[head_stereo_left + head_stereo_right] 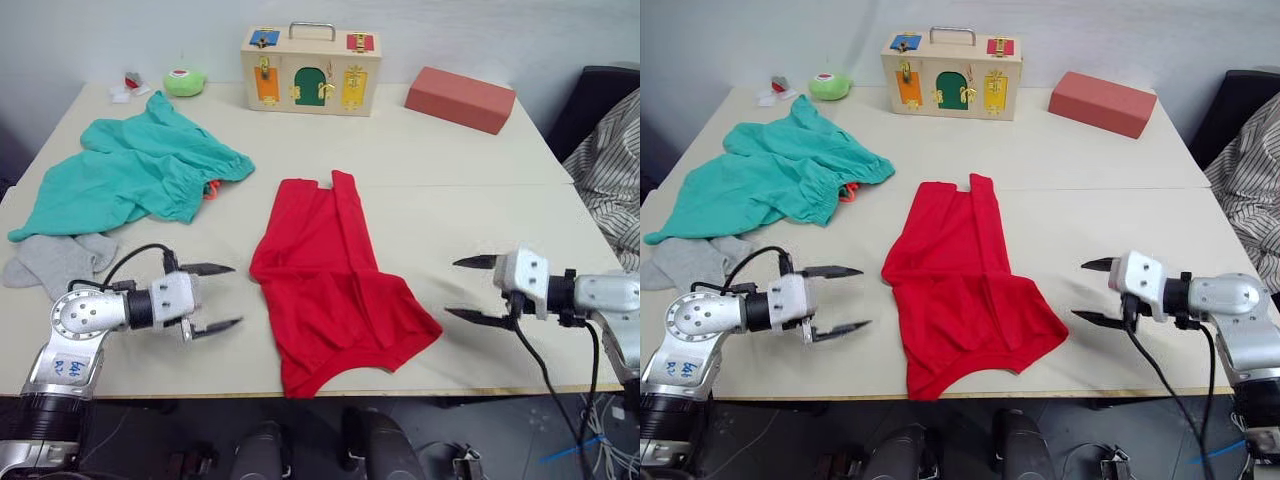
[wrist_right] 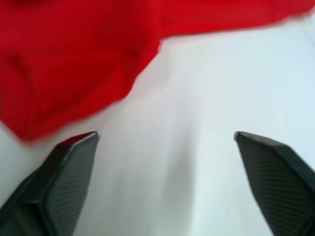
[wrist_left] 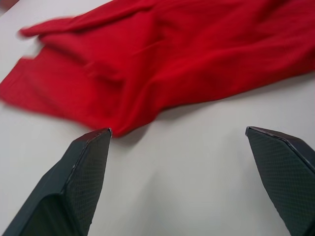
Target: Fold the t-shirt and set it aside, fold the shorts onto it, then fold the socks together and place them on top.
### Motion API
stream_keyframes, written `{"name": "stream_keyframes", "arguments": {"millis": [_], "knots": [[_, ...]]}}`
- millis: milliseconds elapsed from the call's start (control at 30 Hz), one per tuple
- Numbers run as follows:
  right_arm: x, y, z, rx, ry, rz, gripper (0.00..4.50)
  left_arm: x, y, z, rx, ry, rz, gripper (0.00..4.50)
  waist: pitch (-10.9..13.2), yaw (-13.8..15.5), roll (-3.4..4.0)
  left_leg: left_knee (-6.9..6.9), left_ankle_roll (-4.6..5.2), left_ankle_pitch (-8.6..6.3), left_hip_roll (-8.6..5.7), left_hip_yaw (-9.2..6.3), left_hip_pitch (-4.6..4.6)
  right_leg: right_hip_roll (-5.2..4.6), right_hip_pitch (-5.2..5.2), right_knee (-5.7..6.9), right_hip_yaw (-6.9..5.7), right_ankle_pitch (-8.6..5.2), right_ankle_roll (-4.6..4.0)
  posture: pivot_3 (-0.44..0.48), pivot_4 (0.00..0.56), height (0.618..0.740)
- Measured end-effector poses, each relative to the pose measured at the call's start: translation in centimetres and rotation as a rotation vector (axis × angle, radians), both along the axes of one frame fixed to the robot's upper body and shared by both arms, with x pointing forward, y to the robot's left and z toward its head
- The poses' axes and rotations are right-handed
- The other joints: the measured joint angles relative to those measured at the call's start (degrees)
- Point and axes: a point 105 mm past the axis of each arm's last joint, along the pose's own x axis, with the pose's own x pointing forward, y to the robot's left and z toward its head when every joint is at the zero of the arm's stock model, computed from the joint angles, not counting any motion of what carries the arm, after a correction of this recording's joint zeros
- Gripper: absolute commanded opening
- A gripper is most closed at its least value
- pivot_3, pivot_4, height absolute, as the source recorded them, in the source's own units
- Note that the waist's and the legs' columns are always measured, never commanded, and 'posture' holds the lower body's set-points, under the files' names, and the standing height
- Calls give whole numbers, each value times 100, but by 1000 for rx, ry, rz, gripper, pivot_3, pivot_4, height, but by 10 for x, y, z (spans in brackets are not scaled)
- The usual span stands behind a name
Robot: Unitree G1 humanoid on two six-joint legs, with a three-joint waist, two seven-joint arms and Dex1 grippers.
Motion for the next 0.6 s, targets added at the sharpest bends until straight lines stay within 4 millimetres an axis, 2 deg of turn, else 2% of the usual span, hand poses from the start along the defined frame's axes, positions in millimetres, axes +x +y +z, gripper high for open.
{"name": "stream_keyframes", "arguments": {"millis": [100,200,333,533,600], "knots": [[-6,4,-15,-94,-85,146,4447,-8,-15,-6,52,-17,-142,4405,1,-28,1,1,-2,5,3,10,6,4,0,4,3,1,1,0,150,740],[-7,12,-14,-120,-195,250,4447,-11,-27,-10,81,-45,-237,4405,1,-64,1,4,-1,9,4,13,16,6,6,8,8,1,1,0,150,740],[-11,29,-18,-109,-278,365,4447,-17,-43,-17,107,-57,-341,4405,1,-99,2,4,-4,10,12,12,33,12,17,10,23,0,-1,0,150,740],[-11,54,-22,-68,-338,461,4447,-16,-64,-21,101,-112,-430,4405,0,-80,3,16,-5,11,13,-7,39,8,39,10,33,0,-3,0,150,740],[-10,58,-23,-67,-344,475,4060,-17,-68,-22,103,-134,-447,4405,-2,-79,6,13,-5,10,14,-14,63,7,70,3,27,-2,-5,0,150,740]]}}
